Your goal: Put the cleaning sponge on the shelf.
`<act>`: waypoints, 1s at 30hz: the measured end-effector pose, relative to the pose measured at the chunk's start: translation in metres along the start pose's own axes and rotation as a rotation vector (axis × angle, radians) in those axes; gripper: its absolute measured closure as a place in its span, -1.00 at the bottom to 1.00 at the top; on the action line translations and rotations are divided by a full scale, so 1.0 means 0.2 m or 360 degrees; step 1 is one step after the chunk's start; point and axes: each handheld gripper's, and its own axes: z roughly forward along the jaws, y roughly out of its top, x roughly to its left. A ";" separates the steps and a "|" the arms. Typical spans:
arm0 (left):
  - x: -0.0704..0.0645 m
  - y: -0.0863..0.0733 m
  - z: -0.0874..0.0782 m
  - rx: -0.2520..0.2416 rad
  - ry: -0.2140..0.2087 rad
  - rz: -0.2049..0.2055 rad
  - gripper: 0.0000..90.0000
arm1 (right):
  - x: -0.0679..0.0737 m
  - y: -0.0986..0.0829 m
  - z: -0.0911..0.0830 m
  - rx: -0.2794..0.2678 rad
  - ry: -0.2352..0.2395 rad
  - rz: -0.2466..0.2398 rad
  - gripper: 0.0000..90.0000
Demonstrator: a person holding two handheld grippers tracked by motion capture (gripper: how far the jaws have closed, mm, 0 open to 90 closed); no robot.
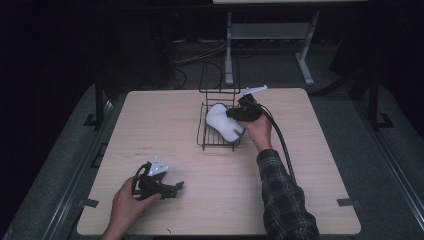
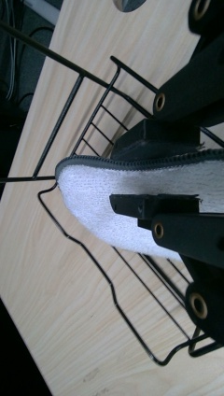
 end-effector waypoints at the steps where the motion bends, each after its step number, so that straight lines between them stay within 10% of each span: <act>1: 0.00 0.00 0.00 0.0000 0.0000 0.0000 -0.73 | 0.00 0.00 0.00 0.0006 -0.0014 -0.0004 0.55; 30: 0.00 0.00 0.00 0.0004 0.0002 0.0001 -0.73 | 0.04 -0.16 -0.14 0.0065 0.0048 -0.0124 1.00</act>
